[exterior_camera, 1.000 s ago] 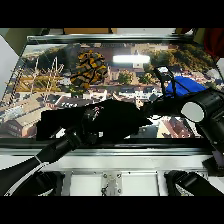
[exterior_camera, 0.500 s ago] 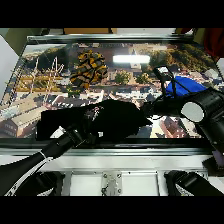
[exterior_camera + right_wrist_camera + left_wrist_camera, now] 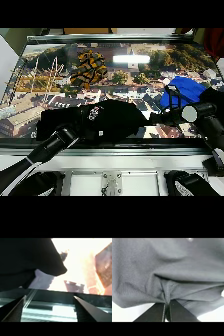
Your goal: Fold the clothes and pants, and hang the long-sleeved shirts on hangers.
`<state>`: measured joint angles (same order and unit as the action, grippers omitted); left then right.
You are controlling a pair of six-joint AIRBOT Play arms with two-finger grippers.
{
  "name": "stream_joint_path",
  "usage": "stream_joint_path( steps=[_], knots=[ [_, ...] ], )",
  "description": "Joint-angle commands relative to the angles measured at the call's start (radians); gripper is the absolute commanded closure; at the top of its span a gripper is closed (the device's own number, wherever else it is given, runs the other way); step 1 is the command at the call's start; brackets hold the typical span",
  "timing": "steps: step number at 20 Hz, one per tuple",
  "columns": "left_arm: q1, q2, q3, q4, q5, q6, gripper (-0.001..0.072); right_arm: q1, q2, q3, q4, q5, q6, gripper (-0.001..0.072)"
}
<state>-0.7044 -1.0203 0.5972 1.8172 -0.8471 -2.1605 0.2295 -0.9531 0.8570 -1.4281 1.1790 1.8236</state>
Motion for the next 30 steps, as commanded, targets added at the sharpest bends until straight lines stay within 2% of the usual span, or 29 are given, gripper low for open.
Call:
stream_joint_path(
  steps=[1,6,8,9,10,11,12,13,15,17,19,21,22,24,25,29,30],
  knots=[
    [0.002,0.086,0.000,-0.042,0.009,0.001,0.0686,-0.150,-0.038,-0.170,0.184,-0.165,-0.029,0.0012],
    [0.002,0.104,0.000,-0.117,0.011,0.009,0.0686,-0.138,-0.222,-0.192,0.388,-0.401,-0.193,0.0013],
    [0.002,0.104,0.000,-0.120,0.012,0.009,0.0686,-0.138,-0.303,-0.190,0.475,-0.468,-0.291,0.0020],
    [0.002,0.104,0.000,-0.119,0.012,0.009,0.0686,-0.139,-0.337,-0.181,0.502,-0.481,-0.344,0.0088],
    [0.002,0.104,0.000,-0.120,0.014,0.009,0.0686,-0.139,-0.368,-0.166,0.510,-0.485,-0.388,0.0187],
    [0.002,0.104,0.000,-0.123,0.014,0.009,0.0686,-0.139,-0.393,-0.139,0.507,-0.482,-0.425,0.0340],
    [0.002,0.104,0.000,-0.143,0.024,0.011,0.0686,-0.142,-0.406,-0.101,0.493,-0.473,-0.449,0.0616],
    [0.002,0.103,0.000,-0.175,0.055,0.026,0.0686,-0.150,-0.407,-0.055,0.455,-0.462,-0.447,0.0690],
    [0.002,0.098,0.006,-0.238,0.156,0.041,0.0687,-0.181,-0.407,0.095,0.302,-0.399,-0.384,0.0691],
    [0.002,0.039,0.063,-0.270,0.174,0.044,0.0687,-0.218,-0.407,0.282,0.093,-0.335,-0.299,0.0691],
    [-0.019,-0.056,0.143,-0.274,0.171,0.063,0.0686,-0.249,-0.407,0.429,0.011,-0.308,-0.298,0.0691],
    [-0.045,-0.155,0.224,-0.273,0.177,0.064,0.0686,-0.256,-0.407,0.496,0.007,-0.307,-0.323,0.0690],
    [-0.055,-0.203,0.261,-0.273,0.177,0.064,0.0687,-0.255,-0.407,0.503,0.014,-0.311,-0.370,0.0629],
    [-0.061,-0.279,0.317,-0.274,0.157,0.064,0.0687,-0.255,-0.406,0.503,0.042,-0.279,-0.447,0.0029],
    [-0.061,-0.309,0.333,-0.274,0.149,0.064,0.0687,-0.255,-0.402,0.503,0.043,-0.238,-0.465,0.0004],
    [-0.061,-0.353,0.346,-0.274,0.132,0.064,0.0687,-0.201,-0.351,0.435,0.043,-0.098,-0.466,0.0013],
    [-0.061,-0.353,0.346,-0.274,0.129,0.064,0.0686,-0.160,-0.323,0.385,0.037,-0.091,-0.462,0.0076]
  ],
)
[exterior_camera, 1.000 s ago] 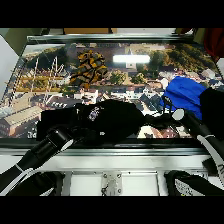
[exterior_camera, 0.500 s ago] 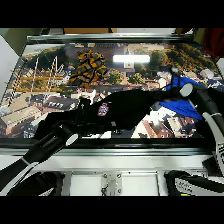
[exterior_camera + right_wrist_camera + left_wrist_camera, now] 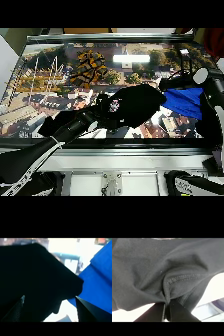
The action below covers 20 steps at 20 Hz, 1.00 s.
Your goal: Fold the clothes and pants, and hang the long-sleeved shirts on hangers.
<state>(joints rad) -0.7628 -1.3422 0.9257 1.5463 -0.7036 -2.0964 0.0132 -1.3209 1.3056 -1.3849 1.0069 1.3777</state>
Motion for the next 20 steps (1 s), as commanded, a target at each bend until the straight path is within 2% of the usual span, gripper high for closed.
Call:
stream_joint_path(
  steps=[1,2,5,8,14,17,20],
  knots=[
    [-0.002,-0.031,0.017,-0.003,-0.015,0.000,0.0686,0.103,0.069,-0.116,-0.013,0.083,0.000,0.0131],
    [-0.002,-0.031,0.017,-0.003,-0.015,0.000,0.0686,0.157,0.089,-0.171,-0.028,0.082,0.055,0.0131],
    [-0.002,-0.031,0.017,-0.003,-0.015,0.000,0.0687,0.354,0.095,-0.303,-0.146,0.065,0.310,0.0131],
    [-0.002,-0.031,0.017,-0.003,-0.014,0.000,0.0686,0.522,0.042,-0.336,-0.253,-0.001,0.502,0.0131],
    [-0.002,-0.012,0.017,-0.002,-0.052,0.000,0.0687,0.616,-0.098,-0.336,-0.345,0.005,0.665,0.0131],
    [-0.002,0.025,0.017,-0.003,-0.052,0.000,0.0686,0.616,-0.110,-0.336,-0.455,0.002,0.784,0.0131],
    [-0.002,0.051,0.017,-0.004,-0.063,0.000,0.0686,0.616,-0.111,-0.336,-0.489,0.001,0.848,0.0131]
  ],
)
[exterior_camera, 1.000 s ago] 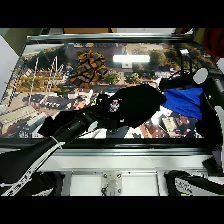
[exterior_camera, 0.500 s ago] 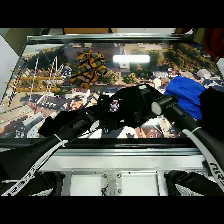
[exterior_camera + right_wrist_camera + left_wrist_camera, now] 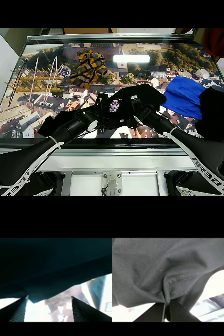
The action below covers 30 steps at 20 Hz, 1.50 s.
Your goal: Fold the clothes and pants, and hang the long-sleeved shirts on hangers.
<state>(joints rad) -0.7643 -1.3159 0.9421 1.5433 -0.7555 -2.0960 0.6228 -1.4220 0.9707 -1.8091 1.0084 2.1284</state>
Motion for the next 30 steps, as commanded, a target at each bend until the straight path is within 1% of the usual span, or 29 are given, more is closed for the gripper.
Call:
stream_joint_path(
  steps=[1,8,11,14,21,23,28,29,30],
  knots=[
    [-0.001,0.036,0.001,-0.001,-0.021,0.000,0.0686,0.006,-0.011,-0.001,-0.072,0.006,0.125,0.0131],
    [-0.001,0.129,0.001,-0.002,-0.098,0.003,0.0687,0.006,-0.015,-0.001,-0.114,0.041,0.284,0.0132],
    [-0.001,0.154,-0.001,-0.004,-0.127,0.003,0.0687,0.007,-0.014,-0.001,-0.103,0.037,0.311,0.0133],
    [-0.001,0.172,-0.039,-0.058,-0.090,0.006,0.0687,0.039,-0.014,-0.001,-0.027,-0.025,0.310,0.0127],
    [-0.001,0.174,-0.081,-0.074,-0.079,0.021,0.0686,0.126,0.027,-0.001,-0.021,-0.043,0.309,0.0124],
    [-0.001,0.187,-0.081,-0.079,-0.084,0.021,0.0687,0.125,0.002,-0.001,-0.042,-0.034,0.302,0.0125],
    [0.000,0.276,-0.081,-0.077,-0.087,0.022,0.0686,0.121,-0.062,-0.001,-0.100,0.052,0.293,0.0135],
    [0.000,0.287,-0.081,-0.077,-0.096,0.024,0.0686,0.121,-0.064,-0.001,-0.100,0.057,0.276,0.0212],
    [0.000,0.295,-0.081,-0.067,-0.112,0.026,0.0686,0.121,-0.063,-0.001,-0.105,0.072,0.248,0.0423]
  ],
)
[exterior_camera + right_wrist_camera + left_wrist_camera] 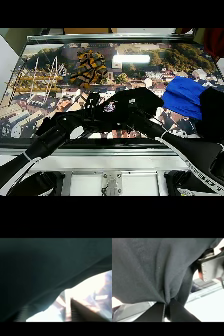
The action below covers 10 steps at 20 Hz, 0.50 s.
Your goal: Fold the clothes and pants, and hang the long-sleeved shirts on hangers.
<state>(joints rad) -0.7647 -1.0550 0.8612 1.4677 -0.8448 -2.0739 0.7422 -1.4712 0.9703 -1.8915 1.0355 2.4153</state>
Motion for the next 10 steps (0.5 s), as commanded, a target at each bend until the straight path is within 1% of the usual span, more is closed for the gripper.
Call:
stream_joint_path(
  steps=[1,2,3,4,5,7,8,9,10],
  knots=[
    [0.006,0.038,0.000,0.014,-0.039,0.011,0.0686,0.001,-0.012,0.000,-0.033,0.064,-0.060,0.0530],
    [0.016,0.038,0.000,0.016,-0.060,0.011,0.0687,0.001,-0.005,0.000,-0.048,0.091,-0.079,0.0557],
    [0.032,0.038,0.000,0.016,-0.083,0.018,0.0687,0.001,0.011,0.000,-0.076,0.117,-0.098,0.0566],
    [0.047,0.040,0.000,0.015,-0.100,0.033,0.0686,0.000,0.038,0.000,-0.109,0.135,-0.125,0.0663],
    [0.065,0.048,0.000,0.015,-0.109,0.045,0.0687,-0.008,0.075,0.000,-0.126,0.140,-0.154,0.0690],
    [0.104,0.092,0.002,0.009,-0.095,0.045,0.0686,-0.057,0.185,0.023,-0.115,0.147,-0.232,0.0690],
    [0.120,0.121,0.023,-0.010,-0.095,0.046,0.0686,-0.083,0.240,0.055,-0.100,0.174,-0.295,0.0691],
    [0.128,0.145,0.060,-0.035,-0.095,0.063,0.0687,-0.108,0.293,0.110,-0.081,0.225,-0.373,0.0691],
    [0.132,0.168,0.120,-0.070,-0.094,0.098,0.0687,-0.132,0.340,0.192,-0.063,0.307,-0.449,0.0691]
  ],
)
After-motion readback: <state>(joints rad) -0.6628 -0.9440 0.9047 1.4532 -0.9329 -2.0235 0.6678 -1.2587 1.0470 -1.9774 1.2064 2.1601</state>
